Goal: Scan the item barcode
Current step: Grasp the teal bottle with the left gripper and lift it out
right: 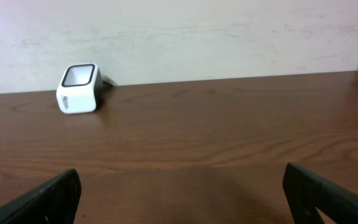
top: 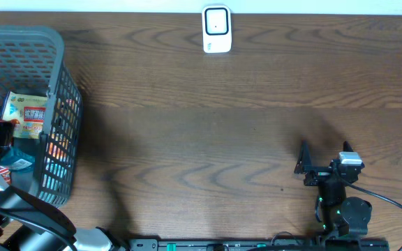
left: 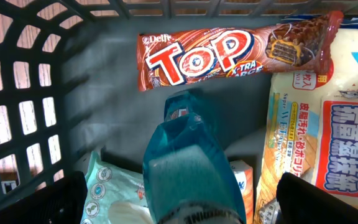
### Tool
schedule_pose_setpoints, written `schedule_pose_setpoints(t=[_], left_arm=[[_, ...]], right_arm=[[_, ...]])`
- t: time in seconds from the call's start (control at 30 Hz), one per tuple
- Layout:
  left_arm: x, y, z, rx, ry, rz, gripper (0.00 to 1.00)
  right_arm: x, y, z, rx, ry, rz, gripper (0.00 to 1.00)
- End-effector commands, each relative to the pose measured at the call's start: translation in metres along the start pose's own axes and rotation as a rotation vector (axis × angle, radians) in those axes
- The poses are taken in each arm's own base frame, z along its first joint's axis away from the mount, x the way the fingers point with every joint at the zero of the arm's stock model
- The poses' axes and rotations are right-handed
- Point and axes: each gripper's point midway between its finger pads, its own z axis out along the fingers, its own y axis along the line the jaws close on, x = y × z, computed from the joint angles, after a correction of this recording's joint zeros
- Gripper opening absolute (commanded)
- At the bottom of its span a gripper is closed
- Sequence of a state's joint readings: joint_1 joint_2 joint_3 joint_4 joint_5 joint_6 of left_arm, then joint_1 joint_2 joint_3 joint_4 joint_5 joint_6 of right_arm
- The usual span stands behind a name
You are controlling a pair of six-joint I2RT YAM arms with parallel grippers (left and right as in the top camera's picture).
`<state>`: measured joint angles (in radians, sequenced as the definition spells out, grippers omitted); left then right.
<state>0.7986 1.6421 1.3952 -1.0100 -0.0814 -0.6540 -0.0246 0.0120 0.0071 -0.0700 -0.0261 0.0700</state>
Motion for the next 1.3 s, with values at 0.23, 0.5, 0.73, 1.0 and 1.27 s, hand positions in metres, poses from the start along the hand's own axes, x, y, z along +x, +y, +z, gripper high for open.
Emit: schedule_pose_setpoints(t=[0.23,0.5,0.73,1.0,1.27], left_arm=[[0.010,-0.002,0.020,0.024,0.027,0.003,0.89],[0.018,-0.006,0.026,0.053,0.061,0.004,0.30],[0.017,-0.006,0.018,0.066,0.053,0.003,0.11],[-0.003,-0.035,-0.052,0.283,-0.045,0.020,0.10],[-0.016,-0.037,-0.153,0.504,-0.229,-0.037,0.11]], right_arm=[[0.001,0.002,0.000,-0.006,0.001,-0.013,0.99],[0.001,0.002,0.000,-0.006,0.001,-0.013,0.99],[0.001,0.002,0.000,-0.006,0.001,-0.013,0.99],[0.001,0.002,0.000,-0.006,0.001,-0.013,0.99],[0.001,0.002,0.000,-0.006,0.001,-0.013,0.99]])
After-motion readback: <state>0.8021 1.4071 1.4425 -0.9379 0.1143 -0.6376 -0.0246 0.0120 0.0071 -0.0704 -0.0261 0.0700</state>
